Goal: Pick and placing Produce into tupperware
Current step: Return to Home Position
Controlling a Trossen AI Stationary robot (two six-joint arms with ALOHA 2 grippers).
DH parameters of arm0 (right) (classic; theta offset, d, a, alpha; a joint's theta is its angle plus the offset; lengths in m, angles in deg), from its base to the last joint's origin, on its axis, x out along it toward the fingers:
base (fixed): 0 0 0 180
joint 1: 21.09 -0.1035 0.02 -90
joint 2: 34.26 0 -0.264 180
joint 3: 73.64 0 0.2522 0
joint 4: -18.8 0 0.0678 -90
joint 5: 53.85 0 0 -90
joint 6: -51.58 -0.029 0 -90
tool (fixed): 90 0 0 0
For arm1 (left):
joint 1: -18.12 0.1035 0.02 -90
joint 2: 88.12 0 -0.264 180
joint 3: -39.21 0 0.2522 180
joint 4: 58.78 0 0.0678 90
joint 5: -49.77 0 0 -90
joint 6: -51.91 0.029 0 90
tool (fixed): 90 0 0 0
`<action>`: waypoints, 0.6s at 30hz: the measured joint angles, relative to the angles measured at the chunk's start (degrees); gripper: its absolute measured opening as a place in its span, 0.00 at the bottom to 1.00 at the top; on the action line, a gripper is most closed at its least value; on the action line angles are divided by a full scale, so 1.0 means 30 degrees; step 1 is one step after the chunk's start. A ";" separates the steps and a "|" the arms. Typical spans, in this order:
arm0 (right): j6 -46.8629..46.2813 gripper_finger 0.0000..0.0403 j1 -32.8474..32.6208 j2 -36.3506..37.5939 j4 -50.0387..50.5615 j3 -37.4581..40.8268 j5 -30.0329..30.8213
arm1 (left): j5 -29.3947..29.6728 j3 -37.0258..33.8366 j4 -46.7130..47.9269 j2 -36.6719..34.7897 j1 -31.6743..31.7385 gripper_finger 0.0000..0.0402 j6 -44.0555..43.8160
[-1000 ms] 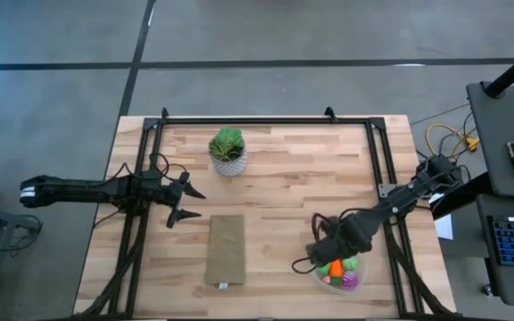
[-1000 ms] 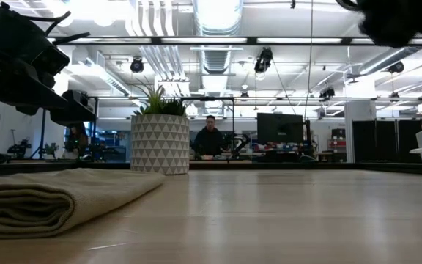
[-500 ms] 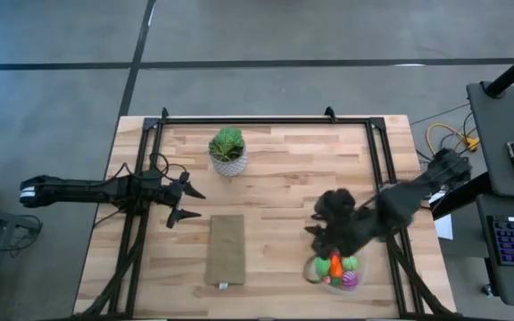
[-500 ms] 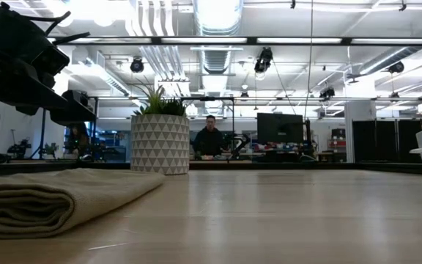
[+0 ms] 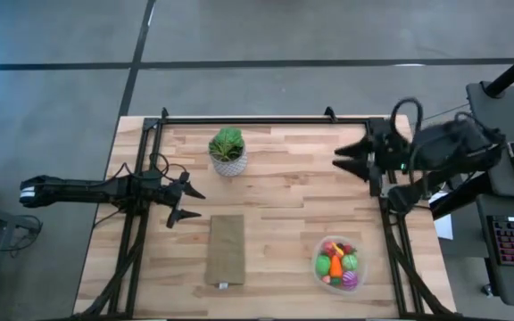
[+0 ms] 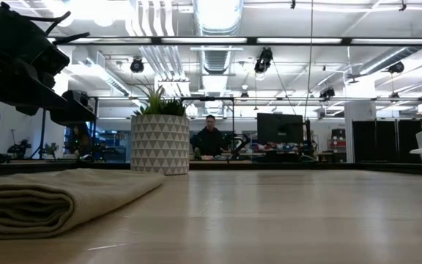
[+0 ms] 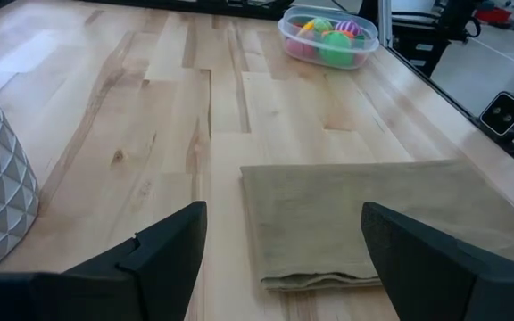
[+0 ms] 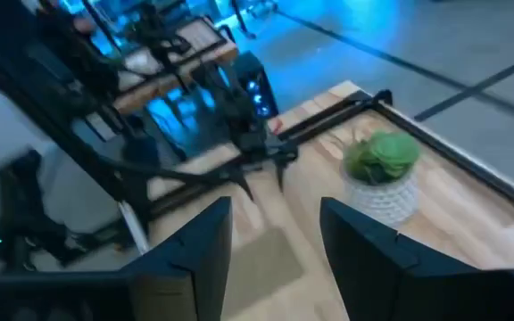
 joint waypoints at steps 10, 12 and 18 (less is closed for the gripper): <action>-0.0242 0.39 0.1646 0.2001 -0.9013 0.9748 -0.5335 | 0.0000 0.0000 0.0001 0.0001 0.0000 0.71 0.0000; -0.0104 0.39 0.2604 0.2923 -1.1397 1.1664 -0.6655 | -0.0002 0.0000 0.0000 -0.0003 0.0000 0.71 0.0000; 0.0593 0.39 0.4546 0.7489 -1.4381 1.5897 -0.6663 | -0.0003 0.0000 0.0005 0.0001 0.0000 0.71 0.0000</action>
